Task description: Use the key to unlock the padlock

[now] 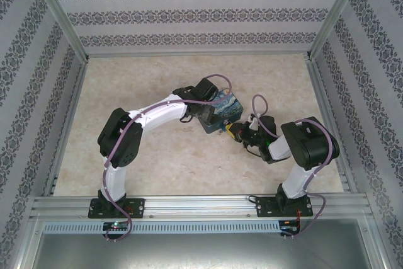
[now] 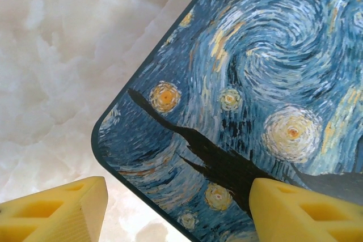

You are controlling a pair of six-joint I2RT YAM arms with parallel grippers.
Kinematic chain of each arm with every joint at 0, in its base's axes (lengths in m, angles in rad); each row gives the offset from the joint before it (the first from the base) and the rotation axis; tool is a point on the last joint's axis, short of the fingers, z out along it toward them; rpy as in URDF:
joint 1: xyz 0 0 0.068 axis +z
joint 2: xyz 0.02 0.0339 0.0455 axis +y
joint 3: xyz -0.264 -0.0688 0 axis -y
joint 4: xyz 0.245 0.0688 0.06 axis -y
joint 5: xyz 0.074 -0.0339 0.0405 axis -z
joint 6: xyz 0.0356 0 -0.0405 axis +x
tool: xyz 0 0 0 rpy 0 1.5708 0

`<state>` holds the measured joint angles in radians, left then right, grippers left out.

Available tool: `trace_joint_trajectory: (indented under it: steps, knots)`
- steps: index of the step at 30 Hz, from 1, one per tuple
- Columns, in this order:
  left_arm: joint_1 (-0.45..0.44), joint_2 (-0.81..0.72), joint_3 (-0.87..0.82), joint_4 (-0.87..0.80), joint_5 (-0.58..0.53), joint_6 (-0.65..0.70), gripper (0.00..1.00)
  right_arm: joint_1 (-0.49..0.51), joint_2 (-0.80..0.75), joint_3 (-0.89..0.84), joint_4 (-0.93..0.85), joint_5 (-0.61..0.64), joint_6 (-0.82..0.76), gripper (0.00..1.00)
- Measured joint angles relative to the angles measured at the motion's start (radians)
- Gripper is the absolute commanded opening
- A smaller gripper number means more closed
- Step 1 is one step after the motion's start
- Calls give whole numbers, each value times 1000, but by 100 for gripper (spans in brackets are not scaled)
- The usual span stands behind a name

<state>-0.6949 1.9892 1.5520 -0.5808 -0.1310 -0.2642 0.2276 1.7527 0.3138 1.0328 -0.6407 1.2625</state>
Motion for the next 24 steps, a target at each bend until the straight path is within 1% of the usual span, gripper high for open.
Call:
trace_joint_trajectory:
  steps: [7,11,15,21,24]
  knots:
    - [-2,12,8,20,17,0,65,-49,-1,23,-40,-46,7,0]
    - [-10,28,23,34,18,3,65,-95,-1,52,-95,-85,-3,0]
    - [-13,42,38,37,15,6,64,-121,-5,92,-176,-111,-35,0]
    - [-15,54,55,31,0,19,64,-153,-87,192,-466,-59,-175,0]
    - [-19,58,59,26,-5,22,64,-154,-137,236,-593,-30,-250,0]
